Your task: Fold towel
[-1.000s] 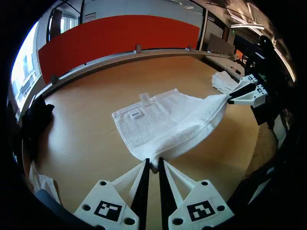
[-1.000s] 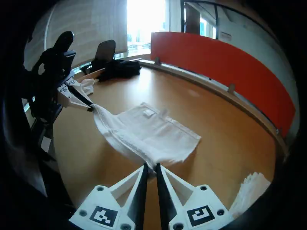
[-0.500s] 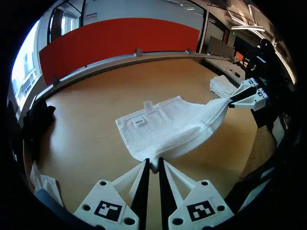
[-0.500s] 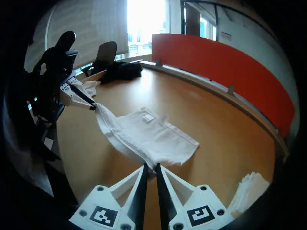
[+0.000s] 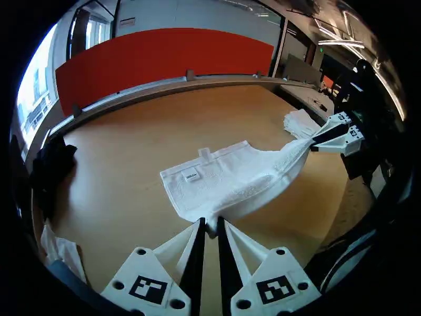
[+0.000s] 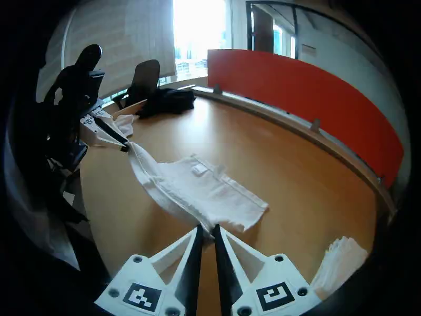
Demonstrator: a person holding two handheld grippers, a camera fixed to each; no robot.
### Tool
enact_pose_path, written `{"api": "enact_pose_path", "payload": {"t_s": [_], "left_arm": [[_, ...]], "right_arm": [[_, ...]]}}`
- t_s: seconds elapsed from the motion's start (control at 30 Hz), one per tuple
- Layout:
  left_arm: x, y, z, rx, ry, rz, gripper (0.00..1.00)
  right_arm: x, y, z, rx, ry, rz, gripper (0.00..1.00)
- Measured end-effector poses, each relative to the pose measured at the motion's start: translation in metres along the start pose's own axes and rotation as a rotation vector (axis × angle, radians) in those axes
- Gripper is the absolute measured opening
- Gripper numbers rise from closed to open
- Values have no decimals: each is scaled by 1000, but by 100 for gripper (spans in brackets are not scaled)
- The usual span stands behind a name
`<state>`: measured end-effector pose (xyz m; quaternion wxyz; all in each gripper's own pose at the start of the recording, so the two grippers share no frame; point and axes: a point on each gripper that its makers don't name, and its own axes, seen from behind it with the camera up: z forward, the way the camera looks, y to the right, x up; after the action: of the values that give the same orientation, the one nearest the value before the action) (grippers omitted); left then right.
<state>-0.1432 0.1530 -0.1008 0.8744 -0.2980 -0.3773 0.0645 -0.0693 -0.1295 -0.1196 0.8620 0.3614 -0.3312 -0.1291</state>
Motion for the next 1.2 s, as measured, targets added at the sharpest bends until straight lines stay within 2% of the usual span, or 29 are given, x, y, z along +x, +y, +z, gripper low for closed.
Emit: {"api": "enact_pose_path", "payload": {"t_s": [0.2, 0.67, 0.97, 1.2], "left_arm": [[-1, 3, -4, -5, -5, 1, 16], [-2, 5, 2, -8, -7, -12, 16], [-3, 0, 10, -7, -6, -24, 16], [-5, -8, 23, 0, -12, -33, 16]], "right_arm": [[1, -1, -4, 5, 0, -4, 16], [0, -1, -1, 9, -11, -11, 16], [-3, 3, 8, 6, -18, -10, 16], [-7, 11, 21, 1, -31, -6, 16]]}}
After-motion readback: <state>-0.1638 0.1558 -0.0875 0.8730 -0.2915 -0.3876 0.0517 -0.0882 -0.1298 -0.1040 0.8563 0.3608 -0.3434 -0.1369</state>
